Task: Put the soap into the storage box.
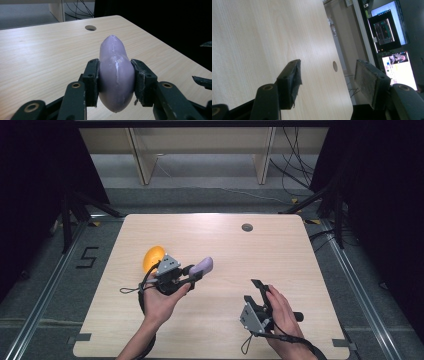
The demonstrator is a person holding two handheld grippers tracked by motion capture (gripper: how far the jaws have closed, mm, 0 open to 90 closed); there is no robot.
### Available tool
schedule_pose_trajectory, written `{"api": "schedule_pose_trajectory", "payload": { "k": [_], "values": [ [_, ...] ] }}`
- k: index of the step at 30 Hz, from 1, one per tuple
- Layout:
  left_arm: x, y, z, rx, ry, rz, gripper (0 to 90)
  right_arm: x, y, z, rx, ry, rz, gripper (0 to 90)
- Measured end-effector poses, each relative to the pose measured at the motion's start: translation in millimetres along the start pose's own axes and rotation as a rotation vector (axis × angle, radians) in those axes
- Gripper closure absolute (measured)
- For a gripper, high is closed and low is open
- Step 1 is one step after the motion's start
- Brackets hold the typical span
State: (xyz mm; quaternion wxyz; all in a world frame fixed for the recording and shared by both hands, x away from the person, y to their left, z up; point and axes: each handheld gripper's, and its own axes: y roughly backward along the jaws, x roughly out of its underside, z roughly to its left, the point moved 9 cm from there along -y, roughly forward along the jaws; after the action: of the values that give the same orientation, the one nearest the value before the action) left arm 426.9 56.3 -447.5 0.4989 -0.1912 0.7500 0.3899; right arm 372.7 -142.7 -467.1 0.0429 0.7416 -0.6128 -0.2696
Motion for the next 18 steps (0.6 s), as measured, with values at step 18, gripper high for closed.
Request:
{"api": "schedule_pose_trajectory", "payload": {
  "k": [18],
  "values": [
    [-0.5,19.2,19.8,-0.118,-0.013,-0.066,59.2,2.3,-1.9,1.2,-0.008,-0.021,-0.002,39.4]
  ]
}}
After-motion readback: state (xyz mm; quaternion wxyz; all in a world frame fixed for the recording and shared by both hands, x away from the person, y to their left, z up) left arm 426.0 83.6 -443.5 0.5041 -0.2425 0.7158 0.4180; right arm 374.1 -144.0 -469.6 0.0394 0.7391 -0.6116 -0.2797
